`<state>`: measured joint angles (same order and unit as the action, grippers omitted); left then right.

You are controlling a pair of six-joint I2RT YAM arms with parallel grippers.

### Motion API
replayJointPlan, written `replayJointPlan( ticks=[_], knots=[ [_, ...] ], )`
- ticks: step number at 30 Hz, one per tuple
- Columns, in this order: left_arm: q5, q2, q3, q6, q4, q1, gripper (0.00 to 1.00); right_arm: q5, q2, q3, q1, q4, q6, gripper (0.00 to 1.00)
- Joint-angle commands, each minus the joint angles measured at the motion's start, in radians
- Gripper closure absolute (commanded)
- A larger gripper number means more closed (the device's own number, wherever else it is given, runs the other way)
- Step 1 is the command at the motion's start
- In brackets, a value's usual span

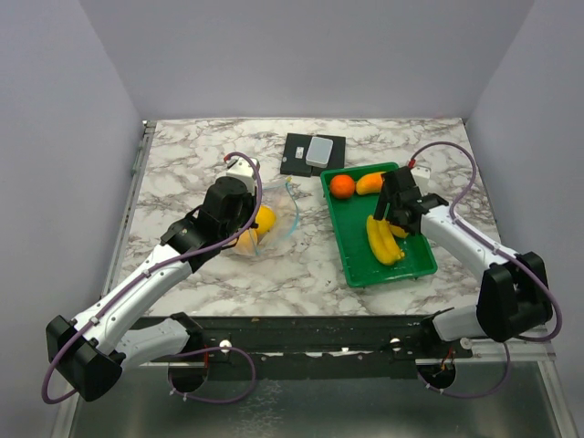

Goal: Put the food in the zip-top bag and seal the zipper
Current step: Pick up the fake fruit from the bin.

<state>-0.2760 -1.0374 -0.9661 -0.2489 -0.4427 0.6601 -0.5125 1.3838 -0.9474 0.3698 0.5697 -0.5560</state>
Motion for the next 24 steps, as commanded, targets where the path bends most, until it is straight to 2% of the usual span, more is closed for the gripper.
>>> replayJointPlan(
  ticks=[1,21,24],
  knots=[
    [0.015,0.010,0.012,-0.003,0.019,-0.002,1.00,0.047,0.044,-0.002,-0.030,-0.072,0.001,0.07],
    [0.019,-0.001,0.010,0.000,0.018,-0.002,1.00,0.106,0.168,0.001,-0.107,-0.179,-0.012,0.07],
    [0.020,-0.003,0.010,0.000,0.018,-0.002,1.00,0.119,0.185,0.012,-0.110,-0.195,-0.017,0.09]
  ],
)
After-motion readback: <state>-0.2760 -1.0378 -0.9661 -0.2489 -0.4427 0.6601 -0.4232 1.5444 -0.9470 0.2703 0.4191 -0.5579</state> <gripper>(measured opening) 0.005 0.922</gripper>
